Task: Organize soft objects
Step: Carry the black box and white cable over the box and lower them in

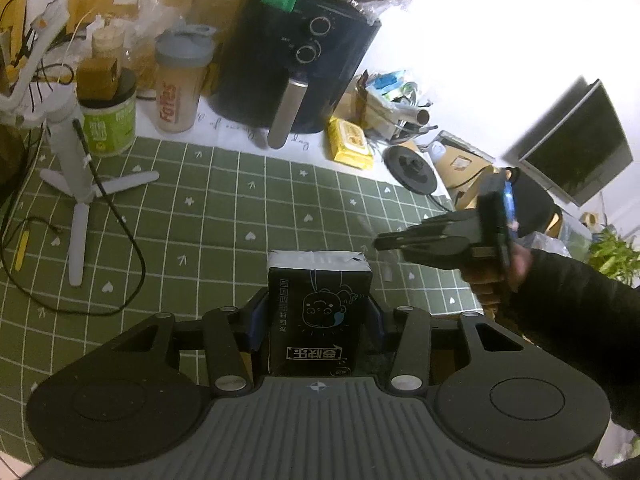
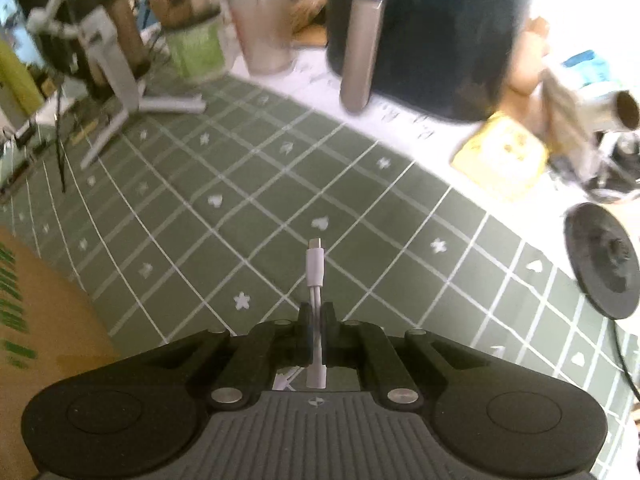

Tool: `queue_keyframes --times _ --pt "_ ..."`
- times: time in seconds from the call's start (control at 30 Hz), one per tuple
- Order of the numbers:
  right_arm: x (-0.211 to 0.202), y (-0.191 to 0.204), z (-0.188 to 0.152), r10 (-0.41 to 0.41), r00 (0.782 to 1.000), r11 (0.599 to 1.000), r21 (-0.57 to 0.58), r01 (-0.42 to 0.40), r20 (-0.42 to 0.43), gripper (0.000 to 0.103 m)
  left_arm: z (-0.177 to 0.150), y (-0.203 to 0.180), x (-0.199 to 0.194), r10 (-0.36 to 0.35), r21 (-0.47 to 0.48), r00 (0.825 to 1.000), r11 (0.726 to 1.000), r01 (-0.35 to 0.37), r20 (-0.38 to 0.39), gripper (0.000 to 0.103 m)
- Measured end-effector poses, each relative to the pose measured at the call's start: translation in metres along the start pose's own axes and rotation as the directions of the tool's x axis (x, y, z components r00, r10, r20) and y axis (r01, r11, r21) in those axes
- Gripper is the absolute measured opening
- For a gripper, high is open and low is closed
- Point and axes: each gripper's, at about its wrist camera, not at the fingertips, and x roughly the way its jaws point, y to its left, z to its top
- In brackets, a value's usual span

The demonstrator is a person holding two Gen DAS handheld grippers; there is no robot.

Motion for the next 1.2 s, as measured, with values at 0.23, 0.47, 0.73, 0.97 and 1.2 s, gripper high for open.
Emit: queue_keyframes --times 0.23,0.47,0.73,0.97,1.2 --pt "-0.063 0.007 -0.006 -0.030 0.996 0.997 0.068 0.024 0.089 0.006 0.003 -0.006 0.001 -0.030 0.041 0.999 0.999 0.032 -0.043 0.047" --pt "-0.115 0.022 -0.020 -0.052 0.985 0.992 0.119 0.033 0.162 0.006 -0.010 -0.010 0.016 -0.029 0.079 0.987 0.996 0.042 -0.157 0.047" --pt "-0.151 0.045 -0.042 -0.050 0.977 0.979 0.201 0.007 0.209 0.006 -0.026 -0.011 0.036 0.033 0.105 0.959 0.994 -0.003 -0.280 0.048" --pt "-0.168 0.071 -0.058 -0.057 0.973 0.971 0.238 0.002 0.224 0.006 -0.035 -0.012 0.041 0.043 0.110 0.947 0.994 -0.009 -0.318 0.076" --pt "-0.179 0.090 -0.077 -0.026 0.968 0.938 0.340 -0.063 0.250 0.006 -0.043 -0.023 0.031 0.077 0.160 0.958 0.987 -0.033 -0.275 0.077"
